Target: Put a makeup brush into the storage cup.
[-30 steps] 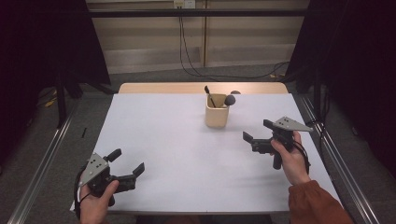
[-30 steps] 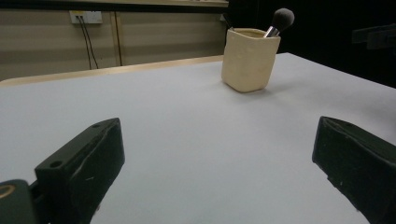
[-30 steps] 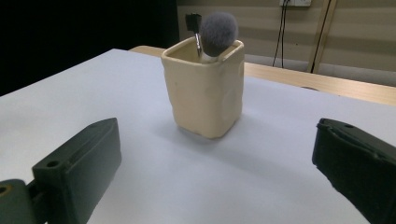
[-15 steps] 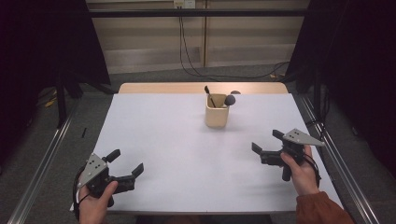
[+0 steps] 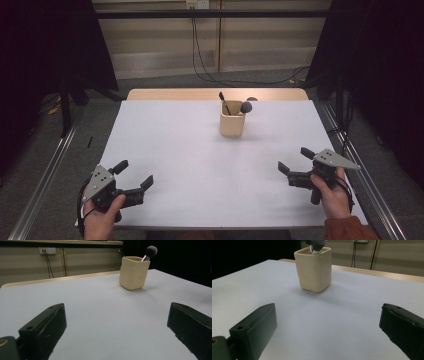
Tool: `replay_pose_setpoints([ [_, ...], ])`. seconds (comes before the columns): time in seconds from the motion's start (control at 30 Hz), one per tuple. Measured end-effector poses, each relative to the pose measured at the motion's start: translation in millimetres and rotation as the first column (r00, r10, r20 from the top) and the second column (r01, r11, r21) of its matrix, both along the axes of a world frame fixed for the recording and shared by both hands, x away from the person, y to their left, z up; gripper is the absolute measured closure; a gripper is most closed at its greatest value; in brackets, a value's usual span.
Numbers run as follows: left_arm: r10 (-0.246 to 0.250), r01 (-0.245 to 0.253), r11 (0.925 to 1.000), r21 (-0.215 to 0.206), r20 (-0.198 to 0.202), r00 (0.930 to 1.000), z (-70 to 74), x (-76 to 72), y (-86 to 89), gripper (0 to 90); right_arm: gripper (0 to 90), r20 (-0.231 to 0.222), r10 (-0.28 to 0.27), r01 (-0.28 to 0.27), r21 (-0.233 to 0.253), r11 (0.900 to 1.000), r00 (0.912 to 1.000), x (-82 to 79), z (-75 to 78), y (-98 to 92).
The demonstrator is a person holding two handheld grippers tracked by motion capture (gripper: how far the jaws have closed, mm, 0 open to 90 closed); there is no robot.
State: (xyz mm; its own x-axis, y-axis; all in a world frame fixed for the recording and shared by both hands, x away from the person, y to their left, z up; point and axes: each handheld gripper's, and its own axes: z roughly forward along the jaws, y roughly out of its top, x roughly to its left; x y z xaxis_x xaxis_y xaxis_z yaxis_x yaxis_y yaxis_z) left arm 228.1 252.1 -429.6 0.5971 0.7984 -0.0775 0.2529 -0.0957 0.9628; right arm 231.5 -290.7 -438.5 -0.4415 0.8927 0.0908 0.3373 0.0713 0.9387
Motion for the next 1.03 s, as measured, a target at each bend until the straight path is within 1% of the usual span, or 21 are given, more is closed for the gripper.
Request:
replay_pose_setpoints([
  [0.07,0.001,-0.001,1.0,-0.008,0.0,1.0,0.3,-1.4,0.9,2.5,1.0,-0.006,-0.002,0.002,0.008,1.0,1.0,-3.1,-1.2,-1.8],
  [0.13,0.007,-0.007,1.0,-0.006,0.001,1.0,0.4,-2.8,2.2,2.5,1.0,-0.009,-0.003,0.003,0.003,1.0,1.0,-7.0,-2.3,-3.2],
  [0.2,0.009,-0.009,0.9999,-0.011,0.0,1.0,0.6,-4.8,3.1,2.5,1.0,-0.01,-0.004,0.004,0.01,1.0,0.9999,-11.3,-3.6,-5.3],
  [0.23,0.009,-0.009,0.9999,-0.007,0.003,1.0,0.7,-5.4,3.6,2.5,1.0,-0.01,-0.007,0.007,0.013,1.0,0.9999,-12.8,-3.8,-6.1],
  [0.33,0.016,-0.016,0.9998,-0.011,0.002,0.9999,0.5,-6.8,4.8,2.5,1.0,-0.003,-0.008,0.008,0.022,1.0,1.0,-17.3,-4.3,-9.2],
  [0.53,0.046,-0.046,0.9986,-0.025,-0.002,0.999,0.8,-9.1,11.1,2.5,0.6,0.007,-0.018,0.018,0.041,0.999,0.9998,-23.2,-5.4,-15.1],
  [0.6,0.047,-0.047,0.9987,-0.02,-0.005,0.9989,0.2,-9.3,12.1,2.5,0.6,0.011,-0.022,0.022,0.033,0.999,0.9997,-25.2,-6.1,-15.5],
  [0.67,0.049,-0.049,0.9986,-0.02,-0.005,0.9988,0.5,-10.0,12.2,2.5,0.6,0.014,-0.014,0.014,0.025,1.0,0.9998,-26.7,-7.2,-15.6],
  [0.73,0.052,-0.052,0.9985,-0.018,-0.003,0.9986,0.8,-10.1,13.2,2.5,0.6,0.026,-0.015,0.015,0.009,1.0,0.9995,-27.8,-9.7,-15.7],
  [0.8,0.053,-0.053,0.9985,-0.017,-0.007,0.9986,0.4,-9.4,13.7,2.6,0.7,0.024,-0.021,0.021,0.0,1.0,0.9995,-27.2,-11.5,-15.5],
  [0.87,0.049,-0.049,0.9987,-0.014,-0.006,0.9988,0.5,-8.6,13.6,2.5,0.8,0.017,-0.02,0.02,0.008,1.0,0.9996,-26.7,-11.9,-16.1],
  [1.03,0.043,-0.043,0.999,-0.013,-0.008,0.9991,0.3,-7.0,12.0,2.5,0.7,0.023,-0.021,0.021,0.011,1.0,0.9995,-27.8,-12.0,-17.6],
])
